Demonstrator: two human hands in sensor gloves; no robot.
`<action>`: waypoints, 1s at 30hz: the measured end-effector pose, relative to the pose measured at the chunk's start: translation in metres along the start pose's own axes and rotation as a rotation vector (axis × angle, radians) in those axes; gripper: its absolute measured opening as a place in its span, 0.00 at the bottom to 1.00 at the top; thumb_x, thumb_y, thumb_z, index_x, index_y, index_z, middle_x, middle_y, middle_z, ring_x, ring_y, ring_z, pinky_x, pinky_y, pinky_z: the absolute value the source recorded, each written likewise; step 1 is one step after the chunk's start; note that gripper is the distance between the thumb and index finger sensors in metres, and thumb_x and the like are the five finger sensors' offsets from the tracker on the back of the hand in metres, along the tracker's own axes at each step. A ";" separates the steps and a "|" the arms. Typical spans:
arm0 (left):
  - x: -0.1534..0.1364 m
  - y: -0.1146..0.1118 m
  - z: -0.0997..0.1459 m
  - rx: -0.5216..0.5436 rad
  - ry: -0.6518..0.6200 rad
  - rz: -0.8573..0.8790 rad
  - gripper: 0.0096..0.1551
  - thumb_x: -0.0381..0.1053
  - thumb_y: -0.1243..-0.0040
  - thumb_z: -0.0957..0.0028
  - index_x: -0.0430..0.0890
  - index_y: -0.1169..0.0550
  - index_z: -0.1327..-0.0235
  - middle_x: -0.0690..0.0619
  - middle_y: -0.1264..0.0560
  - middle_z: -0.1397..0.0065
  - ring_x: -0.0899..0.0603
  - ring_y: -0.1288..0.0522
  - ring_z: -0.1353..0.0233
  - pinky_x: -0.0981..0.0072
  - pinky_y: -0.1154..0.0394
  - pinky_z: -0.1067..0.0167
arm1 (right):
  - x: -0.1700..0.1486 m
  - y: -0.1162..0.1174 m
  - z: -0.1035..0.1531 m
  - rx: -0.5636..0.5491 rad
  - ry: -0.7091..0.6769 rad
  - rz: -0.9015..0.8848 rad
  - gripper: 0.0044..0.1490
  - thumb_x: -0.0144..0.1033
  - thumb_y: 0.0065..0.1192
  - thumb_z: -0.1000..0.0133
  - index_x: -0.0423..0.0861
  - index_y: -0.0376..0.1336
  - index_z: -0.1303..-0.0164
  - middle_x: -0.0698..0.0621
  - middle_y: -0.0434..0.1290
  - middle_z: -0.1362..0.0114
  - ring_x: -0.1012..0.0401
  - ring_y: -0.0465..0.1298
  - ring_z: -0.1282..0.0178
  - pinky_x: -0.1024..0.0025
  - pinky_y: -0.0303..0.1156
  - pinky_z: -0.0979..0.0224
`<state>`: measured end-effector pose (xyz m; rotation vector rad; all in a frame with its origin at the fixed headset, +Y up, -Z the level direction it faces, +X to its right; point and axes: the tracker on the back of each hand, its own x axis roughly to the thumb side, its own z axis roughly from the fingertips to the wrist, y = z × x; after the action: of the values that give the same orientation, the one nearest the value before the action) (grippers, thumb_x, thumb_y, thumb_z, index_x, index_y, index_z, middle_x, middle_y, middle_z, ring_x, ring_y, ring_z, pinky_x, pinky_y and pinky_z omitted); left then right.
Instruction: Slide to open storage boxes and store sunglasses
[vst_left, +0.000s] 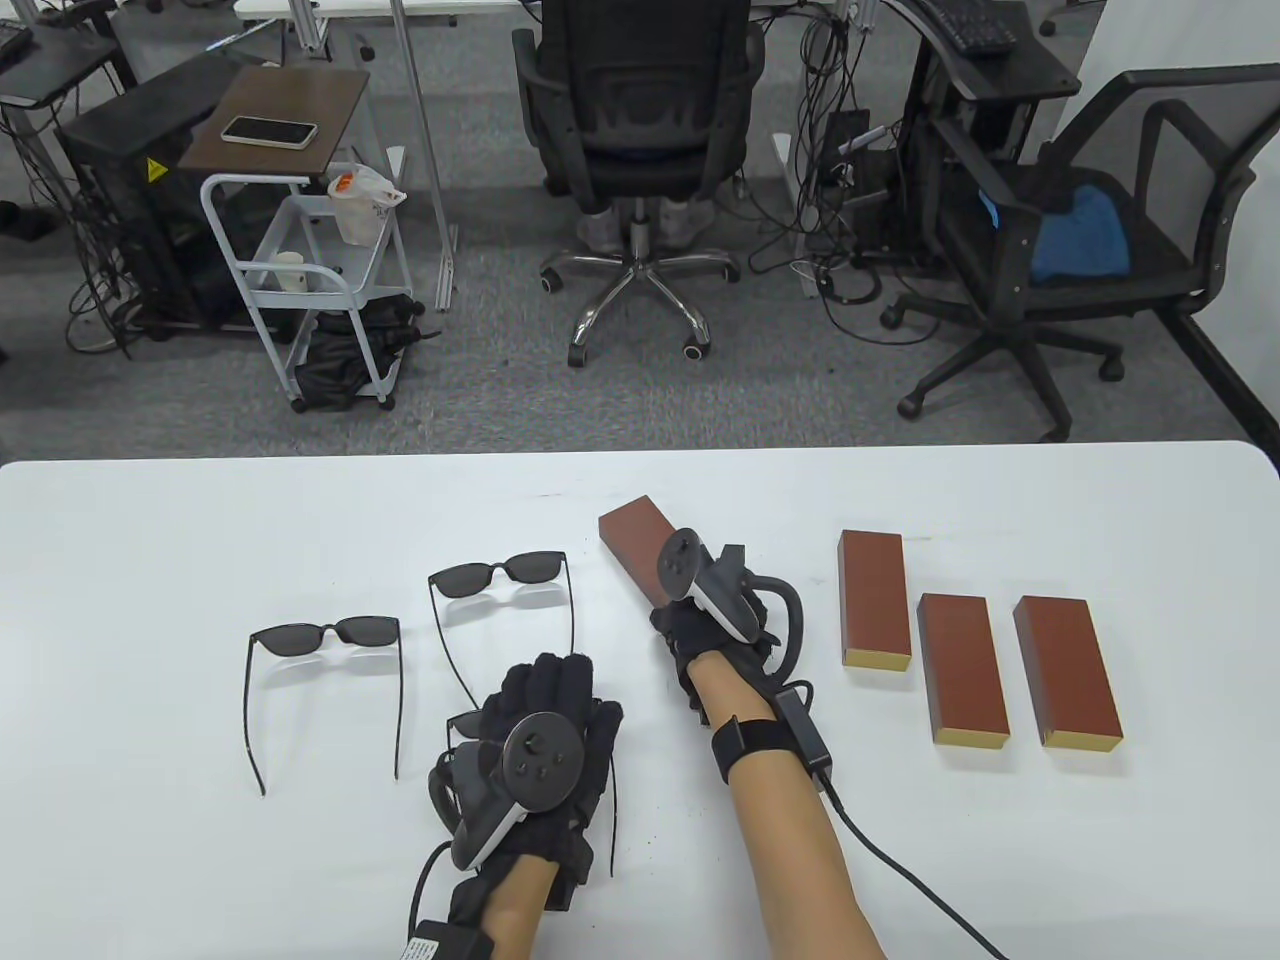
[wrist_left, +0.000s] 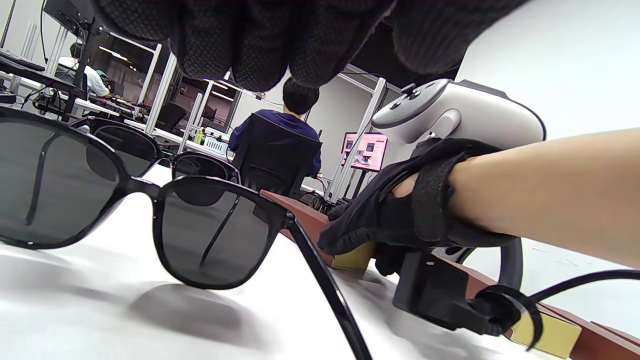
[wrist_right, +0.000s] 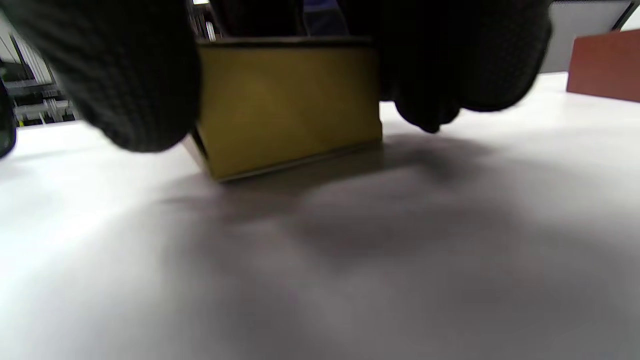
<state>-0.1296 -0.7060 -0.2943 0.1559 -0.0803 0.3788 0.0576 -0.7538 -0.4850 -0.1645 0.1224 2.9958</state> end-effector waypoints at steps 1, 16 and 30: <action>0.000 0.000 0.000 0.000 0.000 0.000 0.38 0.65 0.47 0.42 0.49 0.28 0.21 0.44 0.33 0.18 0.31 0.36 0.19 0.31 0.39 0.28 | -0.001 -0.001 -0.001 -0.014 -0.002 -0.014 0.44 0.57 0.76 0.62 0.59 0.60 0.36 0.34 0.66 0.29 0.39 0.75 0.37 0.50 0.75 0.38; 0.004 0.003 0.001 0.018 0.052 -0.065 0.37 0.65 0.48 0.42 0.50 0.28 0.22 0.44 0.32 0.18 0.31 0.35 0.20 0.32 0.37 0.30 | -0.037 -0.028 0.049 -0.096 -0.167 -0.106 0.43 0.58 0.70 0.59 0.52 0.62 0.34 0.40 0.65 0.26 0.40 0.69 0.31 0.45 0.69 0.32; 0.003 0.011 0.001 0.004 0.065 -0.025 0.36 0.63 0.47 0.41 0.51 0.28 0.21 0.44 0.33 0.17 0.31 0.36 0.19 0.31 0.38 0.29 | -0.097 -0.061 0.157 -0.171 -0.354 -0.090 0.39 0.56 0.69 0.57 0.50 0.66 0.38 0.41 0.67 0.27 0.41 0.69 0.30 0.46 0.68 0.30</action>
<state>-0.1308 -0.6950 -0.2918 0.1484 -0.0133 0.3585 0.1460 -0.6924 -0.3229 0.3330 -0.1742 2.8866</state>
